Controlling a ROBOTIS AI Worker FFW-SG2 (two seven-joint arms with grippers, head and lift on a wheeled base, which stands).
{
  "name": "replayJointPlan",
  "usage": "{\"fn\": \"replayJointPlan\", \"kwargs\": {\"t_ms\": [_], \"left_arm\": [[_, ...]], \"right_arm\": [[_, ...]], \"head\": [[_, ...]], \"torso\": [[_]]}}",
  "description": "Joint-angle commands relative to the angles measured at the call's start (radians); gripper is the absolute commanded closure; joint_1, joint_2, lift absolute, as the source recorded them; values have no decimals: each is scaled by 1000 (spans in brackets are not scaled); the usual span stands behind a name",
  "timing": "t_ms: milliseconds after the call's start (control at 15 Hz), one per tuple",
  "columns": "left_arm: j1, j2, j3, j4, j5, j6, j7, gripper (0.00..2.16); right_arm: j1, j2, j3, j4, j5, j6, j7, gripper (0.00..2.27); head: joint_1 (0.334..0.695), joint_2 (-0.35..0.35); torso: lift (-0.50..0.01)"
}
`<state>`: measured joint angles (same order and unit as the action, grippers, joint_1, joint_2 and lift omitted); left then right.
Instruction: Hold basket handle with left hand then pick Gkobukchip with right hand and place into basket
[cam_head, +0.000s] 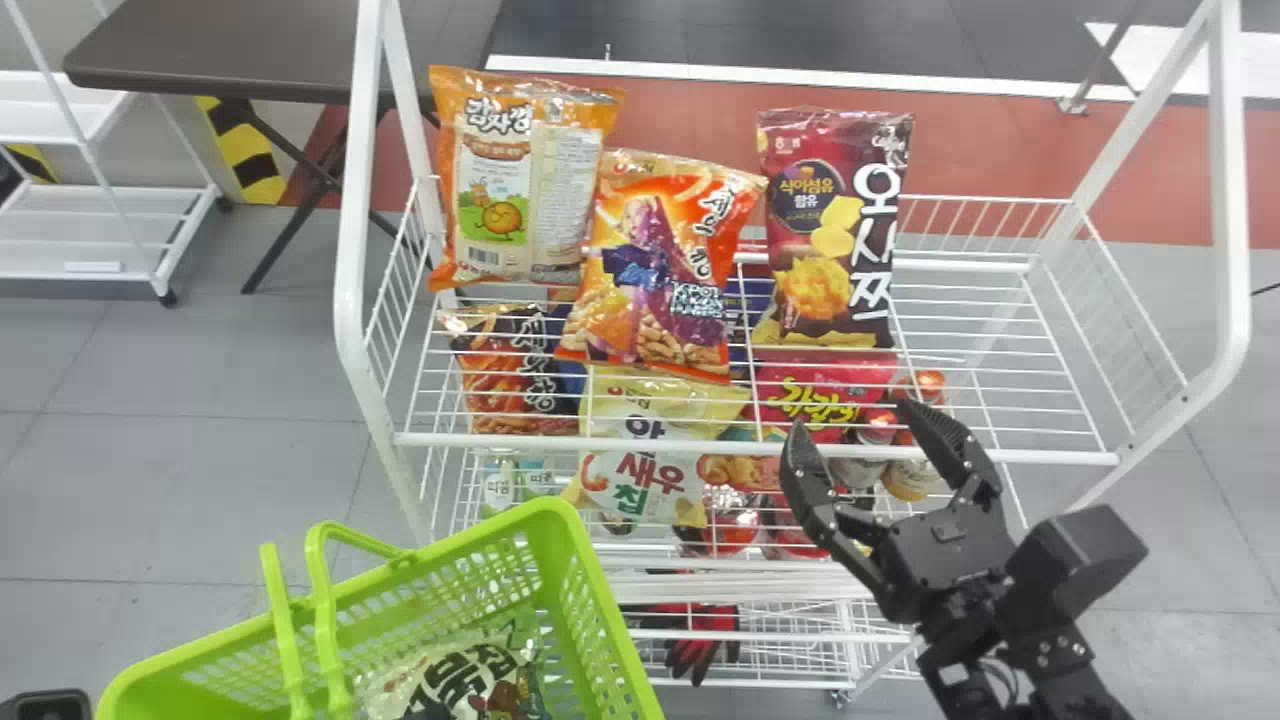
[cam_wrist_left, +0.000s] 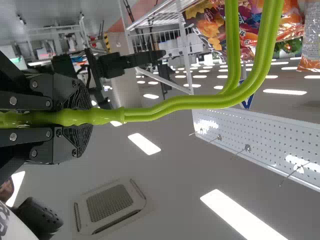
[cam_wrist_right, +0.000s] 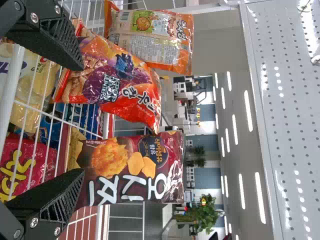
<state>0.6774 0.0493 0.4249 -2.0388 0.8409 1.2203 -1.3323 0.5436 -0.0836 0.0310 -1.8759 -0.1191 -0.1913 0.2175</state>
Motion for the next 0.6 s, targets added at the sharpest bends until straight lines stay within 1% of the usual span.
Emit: {"fn": "replayJointPlan", "kwargs": {"t_ms": [0,533], "left_arm": [[-2,0,-1,0,-2,0,2,2152],[-4,0,-3,0,-5,0,5,2152]], "right_arm": [[29,4,4,23,-16,-64,0,87],[42,4,3,26,-25,-76,0,87]], "head": [[695,-75],[695,-86]], "torso": [[0],[0]]}}
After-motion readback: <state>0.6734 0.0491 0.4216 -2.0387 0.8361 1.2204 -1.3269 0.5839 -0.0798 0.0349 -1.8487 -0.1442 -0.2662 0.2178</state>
